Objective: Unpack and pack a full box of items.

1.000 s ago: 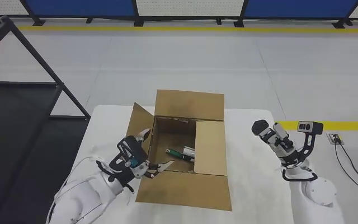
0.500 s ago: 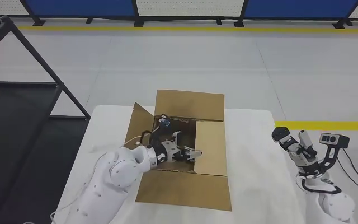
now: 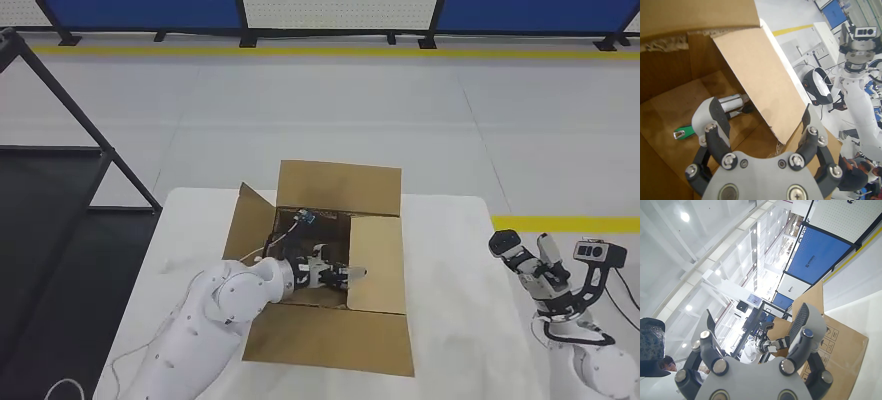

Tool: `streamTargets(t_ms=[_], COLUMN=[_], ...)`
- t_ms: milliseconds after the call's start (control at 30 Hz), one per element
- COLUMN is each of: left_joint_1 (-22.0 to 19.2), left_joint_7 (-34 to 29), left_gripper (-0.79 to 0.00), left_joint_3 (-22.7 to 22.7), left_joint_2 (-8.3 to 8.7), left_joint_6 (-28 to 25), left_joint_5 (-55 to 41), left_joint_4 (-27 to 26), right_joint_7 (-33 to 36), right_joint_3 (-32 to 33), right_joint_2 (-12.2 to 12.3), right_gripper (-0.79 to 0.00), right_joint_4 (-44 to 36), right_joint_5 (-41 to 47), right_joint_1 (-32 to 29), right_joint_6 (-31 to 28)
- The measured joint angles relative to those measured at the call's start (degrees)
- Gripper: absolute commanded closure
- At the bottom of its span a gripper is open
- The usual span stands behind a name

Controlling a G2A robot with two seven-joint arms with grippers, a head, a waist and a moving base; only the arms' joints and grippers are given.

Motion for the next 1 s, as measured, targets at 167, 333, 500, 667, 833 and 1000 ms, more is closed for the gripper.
streamTargets(t_ms=[167, 333, 500, 667, 833, 1000], left_joint_1=[-4.81, -7.40, -7.62, -6.31, -5.93, -7.08], left_joint_7=[-1.71, -1.52, 0.02, 2.81, 9.45, 13.57], left_gripper=[-0.785, -0.785, -0.785, -0.785, -0.785, -0.785], left_joint_3=[4.43, 5.61, 5.67, 5.98, 7.11, 8.84], left_joint_2=[-2.59, -4.26, -4.87, -5.13, -6.05, -7.15], left_joint_6=[1.63, -2.38, -5.76, -7.46, -9.50, -10.44], left_joint_5=[-9.66, -17.52, -19.82, -18.35, -16.10, -15.97], left_joint_4=[7.99, 11.52, 9.95, 3.69, -1.52, 0.29], right_joint_7=[0.19, 1.00, 3.95, 10.04, 14.08, 13.66], right_joint_3=[0.06, -0.01, -0.51, -0.48, 1.49, 1.81], right_joint_2=[0.45, 0.87, 1.29, 1.86, 2.46, 2.49], right_gripper=[-0.785, -0.785, -0.785, -0.785, -0.785, -0.785], right_joint_4=[-0.08, -1.02, -2.29, -4.36, -4.98, -4.97], right_joint_5=[0.43, 0.48, 1.88, 6.90, 13.46, 13.80], right_joint_1=[-0.47, -1.37, -2.58, -4.29, -5.36, -5.44], right_joint_6=[0.21, -0.57, -1.53, -1.58, -1.03, -1.13])
